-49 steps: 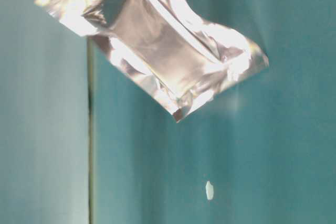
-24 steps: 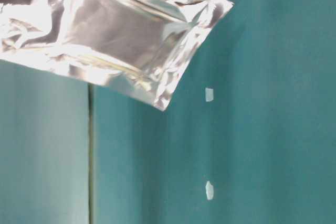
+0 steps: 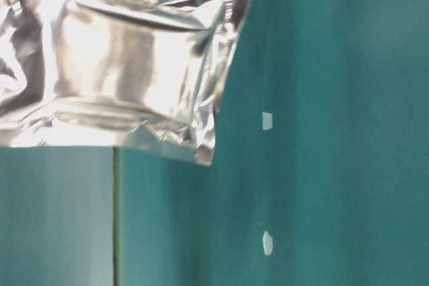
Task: Hand over the silver zip bag and make it stand upright.
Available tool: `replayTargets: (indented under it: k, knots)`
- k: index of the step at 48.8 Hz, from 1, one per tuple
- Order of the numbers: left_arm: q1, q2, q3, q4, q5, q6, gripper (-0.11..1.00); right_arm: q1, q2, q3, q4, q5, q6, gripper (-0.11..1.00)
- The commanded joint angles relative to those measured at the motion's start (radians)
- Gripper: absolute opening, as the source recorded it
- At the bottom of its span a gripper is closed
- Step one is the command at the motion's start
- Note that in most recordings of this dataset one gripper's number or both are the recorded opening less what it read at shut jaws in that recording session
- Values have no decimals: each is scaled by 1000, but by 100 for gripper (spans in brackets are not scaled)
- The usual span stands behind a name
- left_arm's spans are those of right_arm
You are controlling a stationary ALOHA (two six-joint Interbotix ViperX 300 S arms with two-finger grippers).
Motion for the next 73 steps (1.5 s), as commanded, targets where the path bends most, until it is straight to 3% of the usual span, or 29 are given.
replayTargets:
  k: [1,7,19,30,35,41,50,55,63,73]
  knots:
    - [-2,-5,-8,3,-5,-5,0,5,12,-74,-37,48,-34,4]
    - [0,-6,-5,3,-5,-21,0,12,46,-110,-91,97,-63,4]
    - [9,15,-3,3,-11,-69,0,32,98,-137,-124,103,-127,4]
    - [8,41,-3,3,-34,-72,0,51,118,-135,-190,72,-170,4]
    - [9,48,-2,3,-46,-72,1,55,124,-133,-195,64,-178,4]
    - [15,55,-2,3,-55,-75,20,58,130,-133,-196,46,-183,4]
    - [14,94,0,3,-63,-149,75,58,138,-132,-198,28,-184,4]
    - [12,135,9,3,-94,-186,96,58,141,-130,-199,28,-189,4]
    - [12,247,35,3,-239,-199,94,58,149,-129,-201,15,-202,4]
    - [15,422,21,3,-337,-196,95,58,160,-130,-201,8,-218,4]
